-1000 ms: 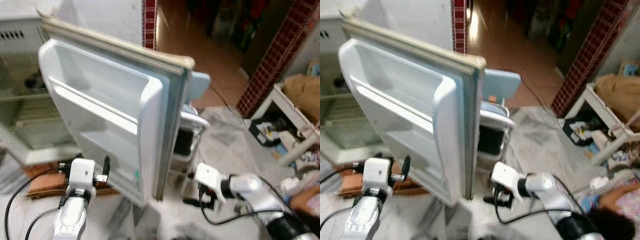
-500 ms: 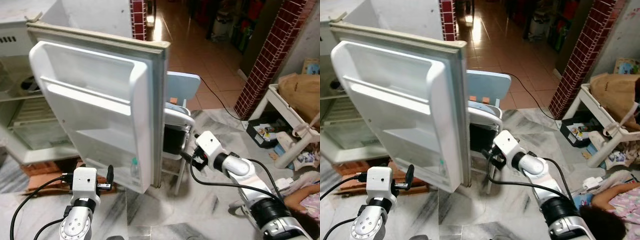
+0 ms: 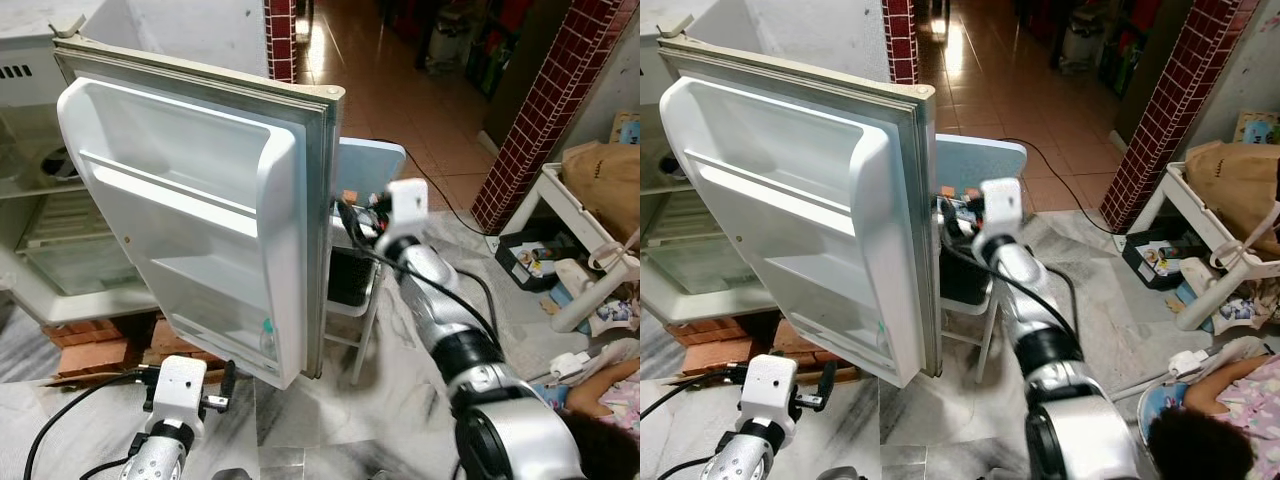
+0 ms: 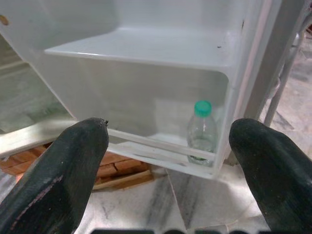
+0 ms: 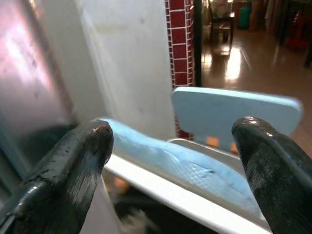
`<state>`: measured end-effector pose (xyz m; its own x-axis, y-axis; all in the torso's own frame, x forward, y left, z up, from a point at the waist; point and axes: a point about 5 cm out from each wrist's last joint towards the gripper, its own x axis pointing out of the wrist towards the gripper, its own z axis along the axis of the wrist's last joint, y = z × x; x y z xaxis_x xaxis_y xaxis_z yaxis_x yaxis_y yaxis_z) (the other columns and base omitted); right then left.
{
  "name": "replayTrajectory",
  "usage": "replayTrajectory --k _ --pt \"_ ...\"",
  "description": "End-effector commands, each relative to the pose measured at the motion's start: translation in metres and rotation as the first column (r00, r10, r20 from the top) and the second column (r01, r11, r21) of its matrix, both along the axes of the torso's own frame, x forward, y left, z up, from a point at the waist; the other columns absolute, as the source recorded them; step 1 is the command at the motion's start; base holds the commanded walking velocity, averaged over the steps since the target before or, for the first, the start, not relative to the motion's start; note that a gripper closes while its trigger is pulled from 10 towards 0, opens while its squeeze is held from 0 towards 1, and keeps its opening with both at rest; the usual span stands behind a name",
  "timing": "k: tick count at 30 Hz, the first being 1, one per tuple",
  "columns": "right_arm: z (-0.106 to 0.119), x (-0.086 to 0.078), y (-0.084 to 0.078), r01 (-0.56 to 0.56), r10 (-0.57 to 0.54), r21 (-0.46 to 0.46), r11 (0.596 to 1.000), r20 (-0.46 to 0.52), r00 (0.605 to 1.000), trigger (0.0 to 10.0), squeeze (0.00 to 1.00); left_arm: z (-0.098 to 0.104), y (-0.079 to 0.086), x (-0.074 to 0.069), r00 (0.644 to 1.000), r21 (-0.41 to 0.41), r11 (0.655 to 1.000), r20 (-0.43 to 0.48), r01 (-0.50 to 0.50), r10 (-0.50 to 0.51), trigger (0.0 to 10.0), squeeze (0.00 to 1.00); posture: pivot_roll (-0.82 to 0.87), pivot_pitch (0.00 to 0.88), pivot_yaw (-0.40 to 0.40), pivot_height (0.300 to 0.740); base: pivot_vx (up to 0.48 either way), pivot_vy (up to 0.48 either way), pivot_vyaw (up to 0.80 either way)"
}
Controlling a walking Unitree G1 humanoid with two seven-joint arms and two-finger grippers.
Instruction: Restocking fridge
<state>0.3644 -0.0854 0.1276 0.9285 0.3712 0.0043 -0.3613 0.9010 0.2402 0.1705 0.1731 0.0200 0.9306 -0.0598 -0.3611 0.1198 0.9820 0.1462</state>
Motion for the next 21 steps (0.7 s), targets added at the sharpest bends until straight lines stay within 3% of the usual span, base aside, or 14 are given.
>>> replayTrajectory --k 1,2,3,5,7,8,9,11,12,13,14,19,21 --pt "0.032 0.000 0.029 -0.183 0.169 0.152 0.971 0.100 0.981 10.0 0.00 0.001 -0.003 0.001 1.000 0.008 1.000 -0.003 0.025 -0.025 10.0 0.00 0.09 0.010 -0.009 0.740 0.000 0.000 0.00" --pt "0.040 -0.008 0.041 -0.313 0.287 0.214 0.925 0.145 0.947 10.0 0.00 0.000 -0.004 0.001 1.000 0.010 1.000 -0.004 0.025 -0.025 10.0 0.00 0.09 0.011 -0.009 0.740 0.000 0.000 0.00" --pt "0.040 -0.008 0.041 -0.313 0.287 0.214 0.925 0.145 0.947 10.0 0.00 0.000 -0.004 0.001 1.000 0.010 1.000 -0.004 0.025 -0.025 10.0 0.00 0.09 0.011 -0.009 0.740 0.000 0.000 0.00" --pt "0.054 -0.036 0.053 -0.580 0.526 0.333 0.743 0.244 0.814 10.0 0.00 0.000 -0.004 0.001 1.000 0.013 1.000 -0.006 0.018 -0.018 10.0 0.00 0.09 0.011 -0.009 0.740 0.000 0.000 0.00" --pt "0.057 -0.043 0.051 -0.639 0.579 0.353 0.683 0.271 0.769 10.0 0.00 0.000 -0.004 0.000 1.000 0.019 1.000 -0.005 0.011 -0.011 10.0 0.00 0.09 0.011 -0.009 0.740 0.000 0.000 0.00" --pt "0.057 -0.043 0.051 -0.639 0.579 0.353 0.683 0.271 0.769 10.0 0.00 0.000 -0.004 0.000 1.000 0.019 1.000 -0.005 0.011 -0.011 10.0 0.00 0.09 0.011 -0.009 0.740 0.000 0.000 0.00" --pt "0.055 -0.049 0.049 -0.679 0.620 0.338 0.652 0.278 0.734 10.0 0.00 0.000 -0.004 -0.001 1.000 0.029 1.000 0.001 -0.003 0.003 10.0 0.00 0.10 0.013 -0.015 0.740 0.000 0.000 0.00" --pt "0.043 -0.047 0.046 -0.670 0.629 0.276 0.689 0.230 0.742 10.0 0.00 0.000 -0.003 -0.001 1.000 0.045 0.999 0.015 -0.025 0.025 10.0 0.00 0.10 0.013 -0.019 0.740 0.000 0.000 0.00" --pt "0.027 -0.041 0.042 -0.621 0.599 0.221 0.752 0.161 0.784 10.0 0.00 0.001 0.000 -0.004 0.998 0.060 0.996 0.036 -0.061 0.059 10.0 0.00 0.11 0.014 -0.022 0.740 0.000 0.000 0.00" --pt "0.027 -0.041 0.042 -0.621 0.599 0.221 0.752 0.161 0.784 10.0 0.00 0.001 0.000 -0.004 0.998 0.060 0.996 0.036 -0.061 0.059 10.0 0.00 0.11 0.014 -0.022 0.740 0.000 0.000 0.00" --pt "0.013 -0.037 0.036 -0.579 0.570 0.181 0.795 0.104 0.815 10.0 0.00 0.004 0.006 -0.008 0.993 0.077 0.992 0.062 -0.101 0.096 10.0 0.00 0.12 0.015 -0.029 0.740 0.000 0.000 0.00" --pt "0.006 -0.032 0.025 -0.494 0.494 0.169 0.853 0.041 0.868 10.0 0.00 0.007 0.024 -0.020 0.973 0.136 0.966 0.104 -0.220 0.207 10.0 0.00 0.13 0.017 -0.041 0.740 0.000 0.000 0.00" --pt "0.003 -0.029 0.022 -0.454 0.455 0.140 0.880 0.027 0.890 10.0 0.00 0.005 0.039 -0.030 0.942 0.168 0.928 0.114 -0.333 0.317 10.0 0.00 0.14 0.019 -0.047 0.740 0.000 0.000 0.00"
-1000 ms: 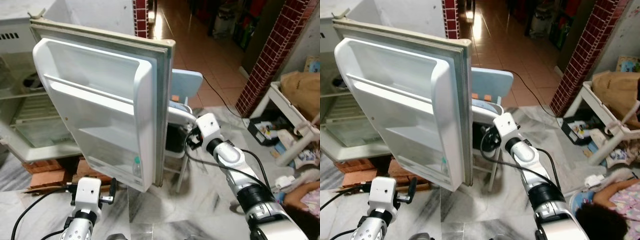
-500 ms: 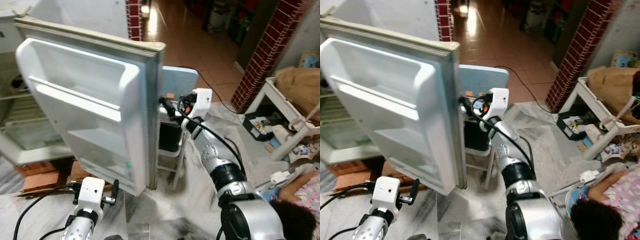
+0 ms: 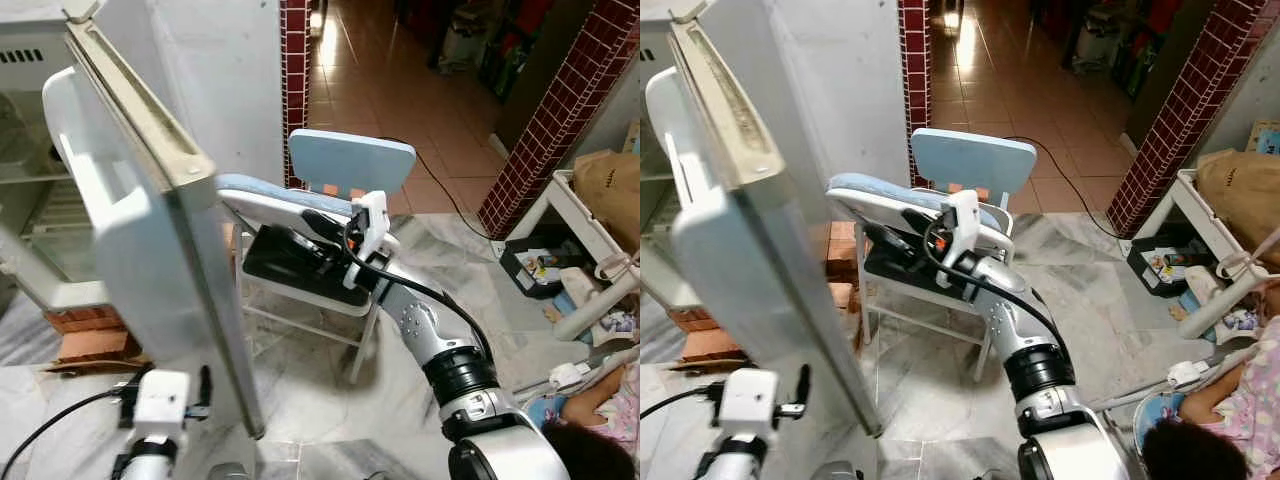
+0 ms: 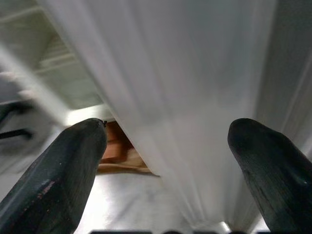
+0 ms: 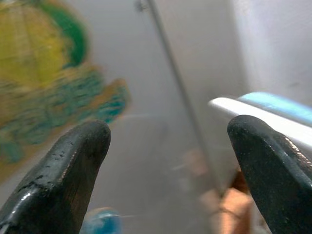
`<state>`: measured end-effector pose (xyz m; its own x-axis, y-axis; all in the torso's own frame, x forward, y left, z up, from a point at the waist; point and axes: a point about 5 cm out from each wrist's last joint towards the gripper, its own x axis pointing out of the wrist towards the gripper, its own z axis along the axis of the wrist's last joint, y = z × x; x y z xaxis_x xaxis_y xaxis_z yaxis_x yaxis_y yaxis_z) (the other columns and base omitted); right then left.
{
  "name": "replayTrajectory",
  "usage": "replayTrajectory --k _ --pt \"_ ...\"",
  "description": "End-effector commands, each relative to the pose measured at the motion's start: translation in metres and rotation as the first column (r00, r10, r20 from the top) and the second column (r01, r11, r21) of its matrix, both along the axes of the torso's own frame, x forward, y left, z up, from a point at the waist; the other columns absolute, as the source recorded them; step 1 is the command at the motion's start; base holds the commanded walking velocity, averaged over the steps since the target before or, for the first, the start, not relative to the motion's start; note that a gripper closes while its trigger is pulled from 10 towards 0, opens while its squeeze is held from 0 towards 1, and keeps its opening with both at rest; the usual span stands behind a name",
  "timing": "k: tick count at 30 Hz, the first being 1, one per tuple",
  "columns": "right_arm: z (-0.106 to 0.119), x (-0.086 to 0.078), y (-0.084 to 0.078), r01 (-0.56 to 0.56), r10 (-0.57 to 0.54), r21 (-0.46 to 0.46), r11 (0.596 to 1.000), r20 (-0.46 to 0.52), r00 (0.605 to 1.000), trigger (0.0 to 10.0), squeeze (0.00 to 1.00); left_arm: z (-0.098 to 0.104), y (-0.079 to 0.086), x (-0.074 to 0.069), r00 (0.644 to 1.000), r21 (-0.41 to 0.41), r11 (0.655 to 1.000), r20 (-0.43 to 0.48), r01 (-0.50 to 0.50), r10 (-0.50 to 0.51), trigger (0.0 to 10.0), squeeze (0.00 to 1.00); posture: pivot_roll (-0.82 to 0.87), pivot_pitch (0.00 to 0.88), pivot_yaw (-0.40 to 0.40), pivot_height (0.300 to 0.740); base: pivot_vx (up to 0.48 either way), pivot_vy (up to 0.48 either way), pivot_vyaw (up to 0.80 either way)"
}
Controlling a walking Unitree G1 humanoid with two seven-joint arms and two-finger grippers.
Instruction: Restocking fridge
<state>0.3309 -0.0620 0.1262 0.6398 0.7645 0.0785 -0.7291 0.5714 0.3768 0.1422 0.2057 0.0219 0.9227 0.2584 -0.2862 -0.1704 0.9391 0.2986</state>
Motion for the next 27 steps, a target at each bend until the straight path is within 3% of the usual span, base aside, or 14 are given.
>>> replayTrajectory --k 1,6,9,10,12,15,17,18,22,26,27 --pt "0.004 0.005 -0.002 0.036 -0.035 -0.024 0.999 0.025 0.999 10.0 0.00 0.002 0.011 -0.005 0.997 0.041 0.996 0.022 -0.081 0.080 10.0 0.00 0.15 0.019 -0.047 0.740 0.000 0.000 0.00" --pt "-0.003 0.010 -0.004 0.092 -0.089 -0.075 0.993 0.047 0.995 10.0 0.00 -0.004 0.040 -0.025 0.976 0.153 0.964 0.007 -0.217 0.219 10.0 0.00 0.16 0.017 -0.049 0.740 0.000 0.000 0.00" --pt "-0.007 0.013 -0.007 0.156 -0.151 -0.104 0.982 0.053 0.987 10.0 0.00 0.007 0.046 -0.019 0.978 0.228 0.951 0.077 -0.209 0.196 10.0 0.00 0.16 0.014 -0.045 0.740 0.000 0.000 0.00" --pt "-0.008 0.014 -0.009 0.180 -0.175 -0.114 0.977 0.053 0.983 10.0 0.00 0.013 0.039 -0.012 0.986 0.230 0.962 0.109 -0.149 0.127 10.0 0.00 0.16 0.014 -0.043 0.740 0.000 0.000 0.00" --pt "-0.009 0.015 -0.010 0.191 -0.186 -0.118 0.975 0.055 0.981 10.0 0.00 0.014 0.034 -0.009 0.988 0.229 0.966 0.120 -0.122 0.096 10.0 0.00 0.16 0.014 -0.039 0.740 0.000 0.000 0.00" --pt "-0.015 0.016 -0.014 0.217 -0.210 -0.145 0.965 0.062 0.976 10.0 0.00 0.017 0.014 0.000 0.987 0.191 0.982 0.160 -0.004 -0.027 10.0 0.00 0.15 0.015 -0.035 0.740 0.000 0.000 0.00" --pt "-0.016 0.016 -0.015 0.218 -0.211 -0.151 0.964 0.064 0.975 10.0 0.00 0.016 0.008 0.001 0.985 0.180 0.983 0.161 0.038 -0.067 10.0 0.00 0.15 0.016 -0.032 0.740 0.000 0.000 0.00" --pt "-0.018 0.016 -0.016 0.221 -0.213 -0.159 0.962 0.066 0.975 10.0 0.00 0.016 -0.002 0.002 0.975 0.158 0.980 0.168 0.118 -0.144 10.0 0.00 0.14 0.018 -0.032 0.740 0.000 0.000 0.00" --pt "-0.021 0.015 -0.016 0.217 -0.208 -0.174 0.961 0.066 0.976 10.0 0.00 0.016 -0.015 0.005 0.951 0.132 0.960 0.157 0.248 -0.267 10.0 0.00 0.14 0.017 -0.033 0.740 0.000 0.000 0.00" --pt "-0.022 0.015 -0.015 0.206 -0.196 -0.185 0.961 0.072 0.978 10.0 0.00 0.009 -0.009 0.003 0.976 0.111 0.979 0.117 0.172 -0.185 10.0 0.00 0.14 0.017 -0.033 0.740 0.000 0.000 0.00" --pt "-0.021 0.015 -0.015 0.207 -0.197 -0.183 0.961 0.071 0.978 10.0 0.00 0.001 0.006 0.001 0.994 0.091 0.994 0.092 0.054 -0.063 10.0 0.00 0.14 0.017 -0.033 0.740 0.000 0.000 0.00"
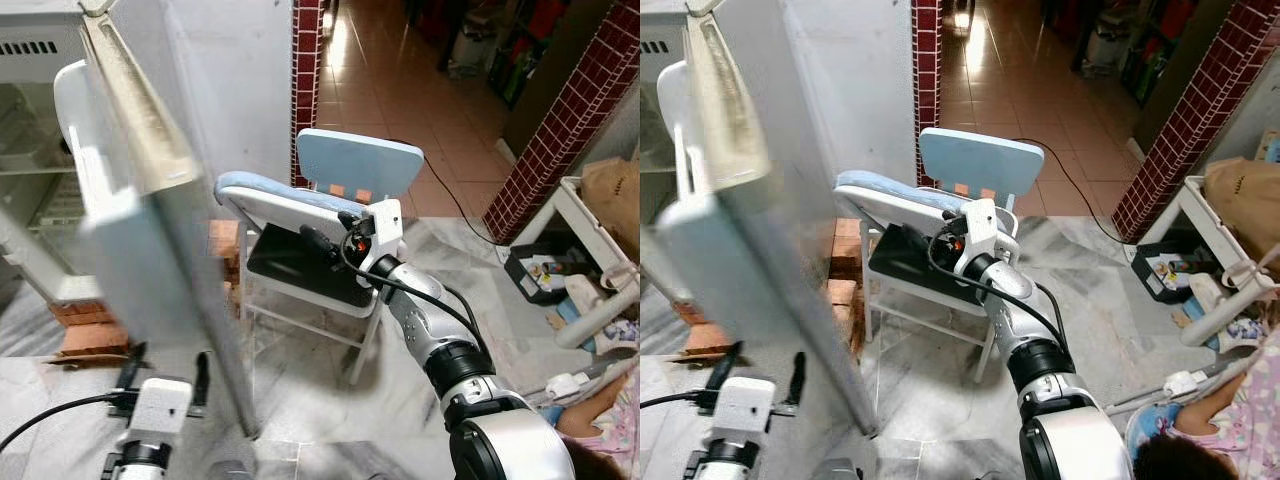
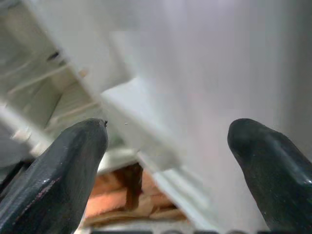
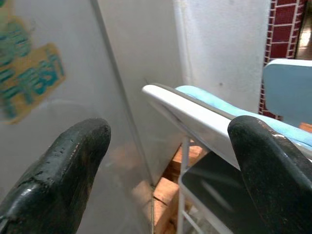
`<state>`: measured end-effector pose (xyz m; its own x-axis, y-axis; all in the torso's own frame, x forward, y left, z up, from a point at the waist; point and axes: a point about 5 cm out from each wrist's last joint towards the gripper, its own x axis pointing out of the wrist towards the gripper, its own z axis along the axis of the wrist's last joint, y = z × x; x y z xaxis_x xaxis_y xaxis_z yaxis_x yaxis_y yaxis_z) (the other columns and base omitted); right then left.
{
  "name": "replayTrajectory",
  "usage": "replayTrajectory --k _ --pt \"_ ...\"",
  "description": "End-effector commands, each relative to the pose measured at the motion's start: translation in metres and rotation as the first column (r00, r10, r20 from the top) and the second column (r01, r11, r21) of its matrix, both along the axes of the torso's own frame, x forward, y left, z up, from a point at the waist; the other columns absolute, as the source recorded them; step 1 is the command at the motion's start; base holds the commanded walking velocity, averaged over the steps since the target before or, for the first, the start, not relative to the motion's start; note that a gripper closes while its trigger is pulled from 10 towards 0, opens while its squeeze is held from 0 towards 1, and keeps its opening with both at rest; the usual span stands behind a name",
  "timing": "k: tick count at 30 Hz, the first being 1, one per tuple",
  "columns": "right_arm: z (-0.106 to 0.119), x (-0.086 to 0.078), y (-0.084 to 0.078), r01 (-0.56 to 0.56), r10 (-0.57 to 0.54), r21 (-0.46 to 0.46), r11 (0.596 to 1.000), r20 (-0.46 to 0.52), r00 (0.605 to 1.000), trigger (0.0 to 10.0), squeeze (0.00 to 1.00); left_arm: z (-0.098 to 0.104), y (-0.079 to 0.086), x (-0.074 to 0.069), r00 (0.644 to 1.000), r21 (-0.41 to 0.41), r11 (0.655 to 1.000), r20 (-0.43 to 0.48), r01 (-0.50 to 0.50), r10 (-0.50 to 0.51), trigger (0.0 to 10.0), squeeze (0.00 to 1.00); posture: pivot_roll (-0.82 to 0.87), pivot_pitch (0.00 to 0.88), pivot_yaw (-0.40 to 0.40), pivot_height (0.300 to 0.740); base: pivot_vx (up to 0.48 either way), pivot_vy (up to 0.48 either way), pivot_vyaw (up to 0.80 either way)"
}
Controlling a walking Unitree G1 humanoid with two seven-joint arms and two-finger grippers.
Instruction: Restocking fridge
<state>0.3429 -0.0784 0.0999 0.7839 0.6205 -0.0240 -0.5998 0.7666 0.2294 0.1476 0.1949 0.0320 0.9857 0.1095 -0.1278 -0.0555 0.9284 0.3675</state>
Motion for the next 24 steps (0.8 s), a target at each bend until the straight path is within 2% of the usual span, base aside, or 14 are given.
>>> replayTrajectory --k 1,3,4,8,10,11,20,24 --pt "0.005 0.004 0.001 -0.001 0.001 -0.010 1.000 0.017 1.000 10.0 0.00 -0.013 0.025 -0.007 0.982 -0.003 0.983 -0.058 -0.182 0.182 10.0 0.00 0.14 0.015 -0.033 0.740 0.000 0.000 0.00" --pt "0.005 0.005 0.001 0.001 -0.001 -0.009 1.000 0.018 1.000 10.0 0.00 -0.014 0.032 -0.008 0.975 0.010 0.976 -0.059 -0.216 0.216 10.0 0.00 0.14 0.015 -0.033 0.740 0.000 0.000 0.00" --pt "0.005 0.006 0.002 0.004 -0.004 -0.009 1.000 0.019 1.000 10.0 0.00 -0.014 0.042 -0.009 0.967 0.035 0.968 -0.052 -0.247 0.249 10.0 0.00 0.14 0.016 -0.036 0.740 0.000 0.000 0.00" --pt "0.006 0.007 0.006 0.001 0.000 -0.010 1.000 0.021 1.000 10.0 0.00 -0.007 0.044 -0.002 0.975 0.031 0.975 -0.023 -0.220 0.221 10.0 0.00 0.15 0.016 -0.039 0.740 0.000 0.000 0.00" --pt "0.007 0.007 0.011 -0.003 0.003 -0.012 1.000 0.024 1.000 10.0 0.00 0.003 0.041 0.010 0.980 0.014 0.980 0.006 -0.200 0.200 10.0 0.00 0.15 0.012 -0.038 0.740 0.000 0.000 0.00" --pt "0.007 0.008 0.012 0.008 -0.007 -0.019 1.000 0.027 1.000 10.0 0.00 0.011 0.035 0.020 0.982 0.005 0.982 0.029 -0.187 0.187 10.0 0.00 0.15 0.009 -0.037 0.740 0.000 0.000 0.00" --pt "0.008 0.008 0.014 0.020 -0.020 -0.010 1.000 0.044 0.999 10.0 0.00 0.014 0.017 0.035 0.989 -0.025 0.990 0.042 -0.142 0.143 10.0 0.00 0.14 0.005 -0.031 0.740 0.000 0.000 0.00" --pt "0.008 0.009 0.012 0.047 -0.046 -0.016 0.999 0.056 0.997 10.0 0.00 0.015 0.013 0.037 0.990 -0.029 0.990 0.026 -0.136 0.137 10.0 0.00 0.13 0.006 -0.028 0.740 0.000 -0.263 0.78"
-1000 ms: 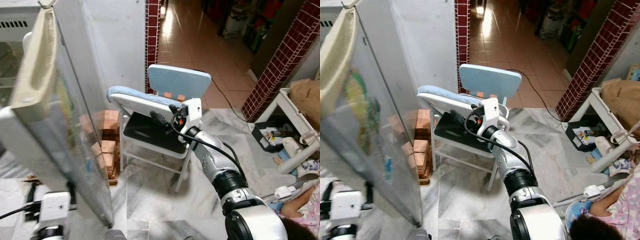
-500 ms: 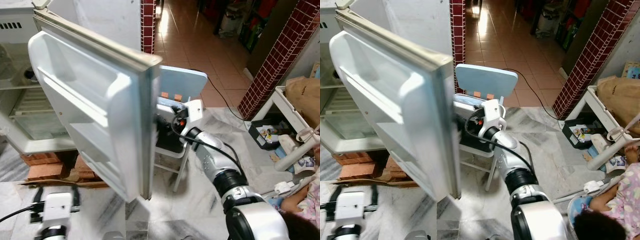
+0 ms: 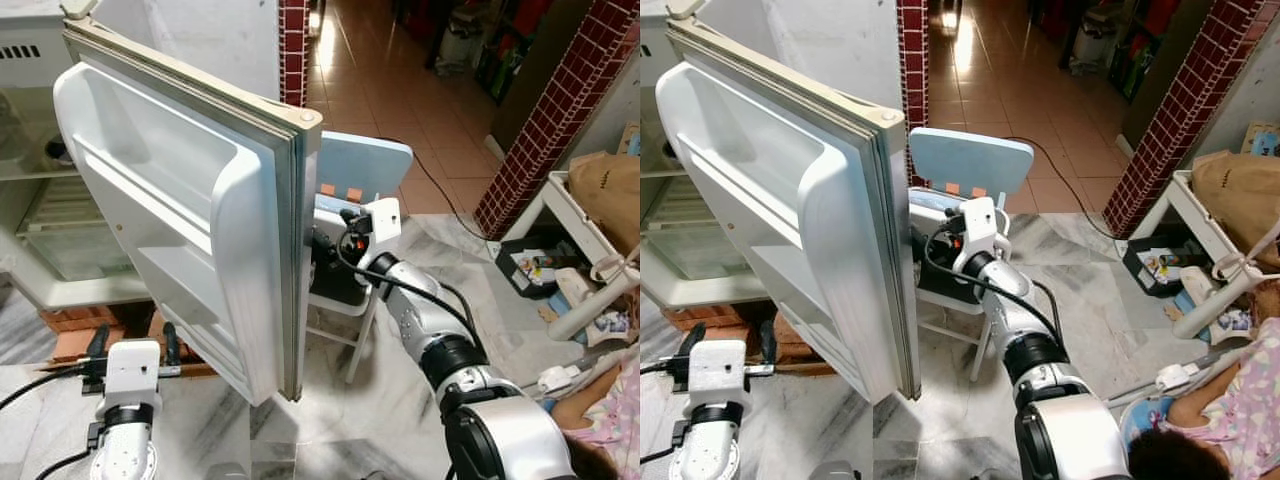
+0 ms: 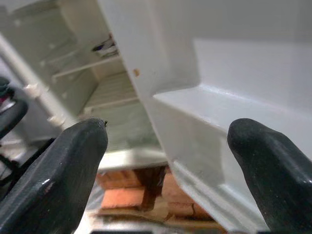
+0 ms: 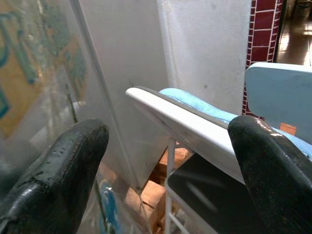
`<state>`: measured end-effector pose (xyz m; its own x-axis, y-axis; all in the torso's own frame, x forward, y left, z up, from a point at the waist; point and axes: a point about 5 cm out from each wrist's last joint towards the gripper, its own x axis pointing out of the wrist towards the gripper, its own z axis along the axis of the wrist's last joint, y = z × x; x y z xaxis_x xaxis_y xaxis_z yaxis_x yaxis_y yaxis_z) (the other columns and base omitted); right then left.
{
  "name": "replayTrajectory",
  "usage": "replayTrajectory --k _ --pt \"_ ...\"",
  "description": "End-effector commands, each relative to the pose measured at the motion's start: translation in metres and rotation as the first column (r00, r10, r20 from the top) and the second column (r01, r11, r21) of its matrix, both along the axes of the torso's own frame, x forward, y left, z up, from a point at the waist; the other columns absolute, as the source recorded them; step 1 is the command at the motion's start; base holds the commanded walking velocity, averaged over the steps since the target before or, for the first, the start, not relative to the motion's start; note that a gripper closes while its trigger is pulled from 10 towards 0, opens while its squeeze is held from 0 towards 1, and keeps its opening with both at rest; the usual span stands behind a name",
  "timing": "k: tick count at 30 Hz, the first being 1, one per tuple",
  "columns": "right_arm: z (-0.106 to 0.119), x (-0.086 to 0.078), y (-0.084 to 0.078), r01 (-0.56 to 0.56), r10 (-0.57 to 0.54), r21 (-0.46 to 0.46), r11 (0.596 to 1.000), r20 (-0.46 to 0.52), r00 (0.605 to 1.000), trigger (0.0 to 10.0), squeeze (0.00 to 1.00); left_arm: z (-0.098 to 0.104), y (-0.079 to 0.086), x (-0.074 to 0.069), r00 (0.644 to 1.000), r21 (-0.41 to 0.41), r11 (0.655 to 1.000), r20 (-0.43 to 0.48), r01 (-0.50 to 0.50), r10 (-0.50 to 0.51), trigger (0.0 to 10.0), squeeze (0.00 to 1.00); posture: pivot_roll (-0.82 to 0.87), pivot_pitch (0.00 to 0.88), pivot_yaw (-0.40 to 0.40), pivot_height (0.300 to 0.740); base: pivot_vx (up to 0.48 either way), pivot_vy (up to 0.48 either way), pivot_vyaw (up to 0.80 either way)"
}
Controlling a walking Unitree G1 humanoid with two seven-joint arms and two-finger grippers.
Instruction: Restocking fridge
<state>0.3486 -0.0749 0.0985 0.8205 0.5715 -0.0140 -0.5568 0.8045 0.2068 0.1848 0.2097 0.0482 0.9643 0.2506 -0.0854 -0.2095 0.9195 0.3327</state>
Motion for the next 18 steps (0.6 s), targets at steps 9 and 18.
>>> replayTrajectory --k 9,18 --pt "0.0111 0.0061 0.0060 0.010 -0.010 -0.009 1.000 0.034 0.999 10.0 0.00 -0.0026 -0.0017 0.0004 0.999 0.000 1.000 -0.030 0.017 -0.017 10.0 0.00 0.12 0.011 -0.024 0.740 0.000 -0.361 0.00" --pt "0.0135 0.0076 0.0091 0.008 -0.007 -0.024 1.000 0.045 0.999 10.0 0.00 0.0015 -0.0008 0.0013 1.000 0.008 1.000 -0.013 0.008 -0.007 10.0 0.00 0.12 0.021 -0.020 0.740 0.000 -0.237 0.00"
